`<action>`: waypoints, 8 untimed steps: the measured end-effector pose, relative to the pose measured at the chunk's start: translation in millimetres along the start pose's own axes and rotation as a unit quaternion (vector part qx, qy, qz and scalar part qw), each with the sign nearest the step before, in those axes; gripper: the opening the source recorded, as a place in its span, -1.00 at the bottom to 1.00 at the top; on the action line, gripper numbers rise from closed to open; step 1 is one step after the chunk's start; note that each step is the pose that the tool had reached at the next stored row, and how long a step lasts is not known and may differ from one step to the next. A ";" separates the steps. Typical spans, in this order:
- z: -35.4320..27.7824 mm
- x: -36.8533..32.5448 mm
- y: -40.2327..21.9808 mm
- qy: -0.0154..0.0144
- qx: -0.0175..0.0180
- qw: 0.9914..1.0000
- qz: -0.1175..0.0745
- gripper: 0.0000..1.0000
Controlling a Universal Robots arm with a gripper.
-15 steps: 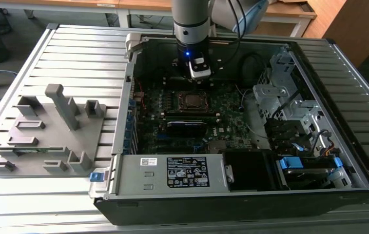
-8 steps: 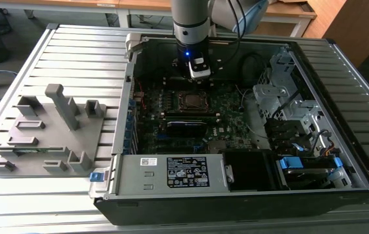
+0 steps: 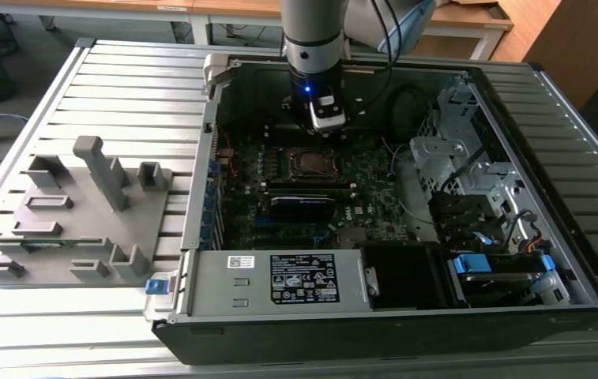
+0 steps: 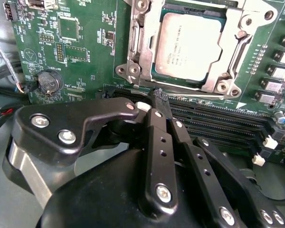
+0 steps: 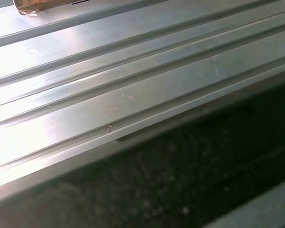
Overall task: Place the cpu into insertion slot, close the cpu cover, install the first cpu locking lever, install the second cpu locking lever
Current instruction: 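Install the first cpu locking lever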
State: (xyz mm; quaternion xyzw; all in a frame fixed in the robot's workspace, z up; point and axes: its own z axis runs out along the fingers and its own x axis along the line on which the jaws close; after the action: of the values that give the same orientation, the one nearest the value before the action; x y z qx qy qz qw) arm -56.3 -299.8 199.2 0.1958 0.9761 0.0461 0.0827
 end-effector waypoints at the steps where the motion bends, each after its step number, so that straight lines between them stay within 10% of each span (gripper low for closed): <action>1: 0.1 0.0 -0.1 0.000 0.000 1.000 0.000 -0.79; 8: -1.5 -0.3 0.0 0.000 0.000 1.000 0.000 -0.79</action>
State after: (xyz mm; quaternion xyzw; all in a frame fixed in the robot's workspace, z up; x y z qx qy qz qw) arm -56.4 -299.9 200.8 0.1958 0.9761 0.0459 0.0827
